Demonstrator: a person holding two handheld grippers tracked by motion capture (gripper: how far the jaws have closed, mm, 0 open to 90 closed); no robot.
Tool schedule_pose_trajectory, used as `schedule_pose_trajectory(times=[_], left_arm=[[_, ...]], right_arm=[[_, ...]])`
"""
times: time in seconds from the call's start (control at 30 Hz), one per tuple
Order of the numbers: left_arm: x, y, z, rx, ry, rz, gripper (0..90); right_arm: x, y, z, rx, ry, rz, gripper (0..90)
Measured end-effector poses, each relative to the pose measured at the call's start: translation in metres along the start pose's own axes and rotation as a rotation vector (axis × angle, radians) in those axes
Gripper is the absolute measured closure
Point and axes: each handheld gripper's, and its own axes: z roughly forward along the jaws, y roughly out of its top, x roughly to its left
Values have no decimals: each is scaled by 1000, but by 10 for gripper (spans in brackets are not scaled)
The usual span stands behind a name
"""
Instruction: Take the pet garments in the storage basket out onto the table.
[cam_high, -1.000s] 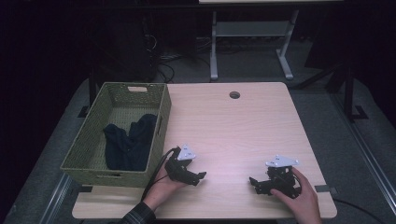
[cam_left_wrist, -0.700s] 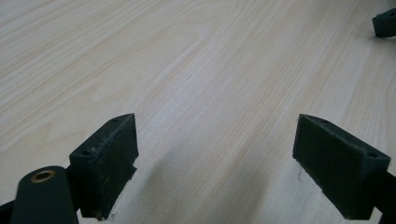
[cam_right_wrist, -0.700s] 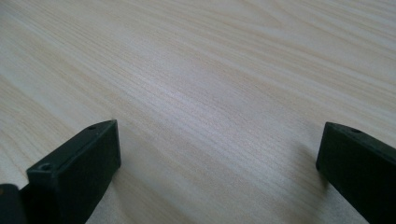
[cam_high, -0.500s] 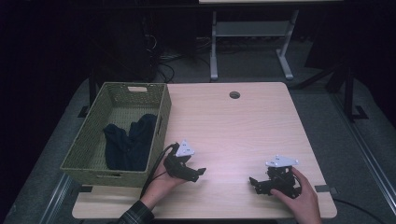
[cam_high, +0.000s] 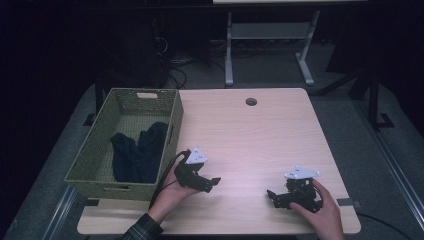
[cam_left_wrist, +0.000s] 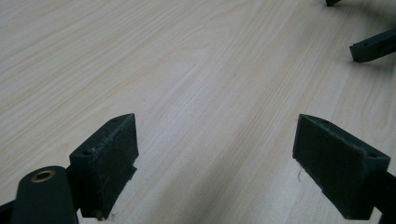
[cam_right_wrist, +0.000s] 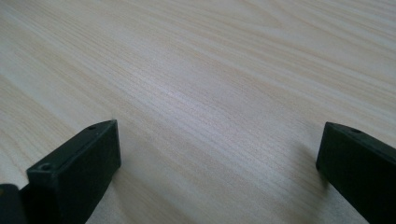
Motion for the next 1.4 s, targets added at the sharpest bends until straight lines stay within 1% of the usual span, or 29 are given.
schedule_pose_trajectory(times=[0.07,0.33,0.47,0.53,0.57,0.7,0.83,0.87,1.1,1.23,1.33,1.37,1.4], left_arm=[[0,3,-2,-6,0,7,135],[1,12,-9,-27,-5,-1,135],[1,18,-12,-21,-15,12,136],[1,21,-13,-28,-17,10,136],[2,22,-14,-22,-18,17,135],[3,26,-17,-17,-23,26,137],[3,29,-19,-23,-25,20,137],[4,31,-21,-23,-28,29,137],[6,37,-25,-23,-37,31,138],[8,44,-30,-26,-44,43,138],[9,47,-33,-34,-44,35,138],[11,49,-34,-31,-43,44,138],[11,50,-34,-32,-43,40,138]], right_arm=[[0,0,0,0,0,-1,0],[0,0,0,0,-1,-2,0],[0,0,0,1,-1,-2,0],[0,0,0,0,-1,-2,0],[0,0,0,1,0,-2,0],[0,0,0,1,-1,-3,0],[0,0,0,0,-1,-3,0],[0,0,0,0,-2,-4,0],[0,0,0,0,-1,-5,0],[0,0,0,0,0,-3,0],[0,0,0,1,0,-4,0],[0,0,0,0,0,-3,0],[0,0,0,1,0,-4,0]])
